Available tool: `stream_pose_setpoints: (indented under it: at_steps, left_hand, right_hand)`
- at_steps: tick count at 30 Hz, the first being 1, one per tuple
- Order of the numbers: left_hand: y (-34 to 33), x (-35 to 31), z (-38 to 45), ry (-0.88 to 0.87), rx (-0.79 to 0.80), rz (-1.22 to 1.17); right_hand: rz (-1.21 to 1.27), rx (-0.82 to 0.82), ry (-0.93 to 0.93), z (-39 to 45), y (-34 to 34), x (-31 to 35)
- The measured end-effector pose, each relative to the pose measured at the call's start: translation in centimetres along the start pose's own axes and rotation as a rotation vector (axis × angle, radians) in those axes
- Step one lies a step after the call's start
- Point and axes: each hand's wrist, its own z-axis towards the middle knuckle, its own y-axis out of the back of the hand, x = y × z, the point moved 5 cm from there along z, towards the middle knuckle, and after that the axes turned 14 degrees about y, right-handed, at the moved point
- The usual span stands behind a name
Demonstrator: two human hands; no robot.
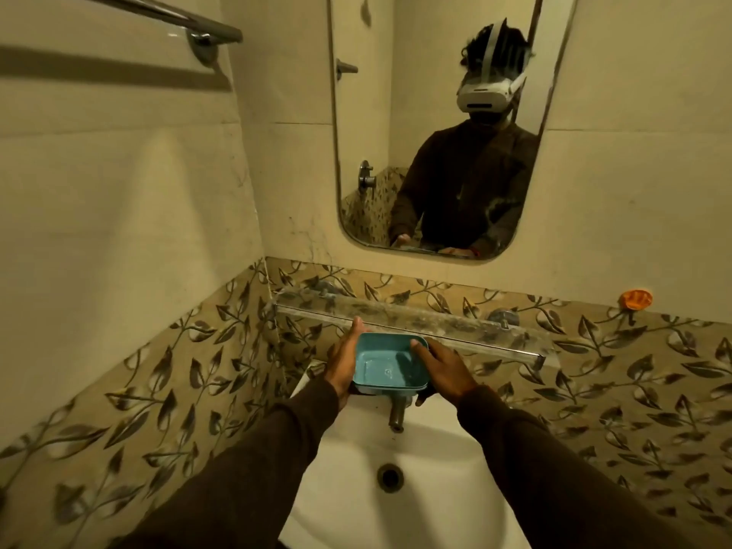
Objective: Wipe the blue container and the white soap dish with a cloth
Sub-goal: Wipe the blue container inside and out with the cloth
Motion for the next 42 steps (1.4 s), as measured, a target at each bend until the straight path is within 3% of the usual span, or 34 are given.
stream_pose_setpoints:
  at_steps: [3,7,11,19,26,37,42]
  left_hand:
    - [1.6,-0.2,-1.1,0.101,-0.013,-0.077]
    - [4.9,-1.8,-2.0,-0.033,-0.067,-0.179]
    - [8.1,-2.9,-4.0,-0.096,-0.149,-0.221]
    - [14.0,-3.6,-7.6,-0.142,-0.339,-0.259]
    - [18.2,-3.0,-7.8,-0.14,-0.434,-0.313]
    - [20.7,-3.0,-7.5,-0.104,-0.423,-0.372]
    - [21.1,-3.7,-7.0,-0.092,-0.462,-0.347]
  right_hand:
    - [0.017,0.006,0.004,1.0,-1.5,1.6]
    - [0.192,0.07,-0.037,1.9,-3.9,2.4]
    - [0.189,0.127,-0.064,3.3,-6.6,2.1]
    - [-0.424,0.325,0.096,5.9,-12.3,-2.0]
    - [-0.556,0.416,0.111,6.2,-16.0,-5.0]
    - [-0.714,0.543,-0.072,9.1,-19.8,-9.8]
    - [-0.787,0.586,0.021,11.2,-21.6,-11.0]
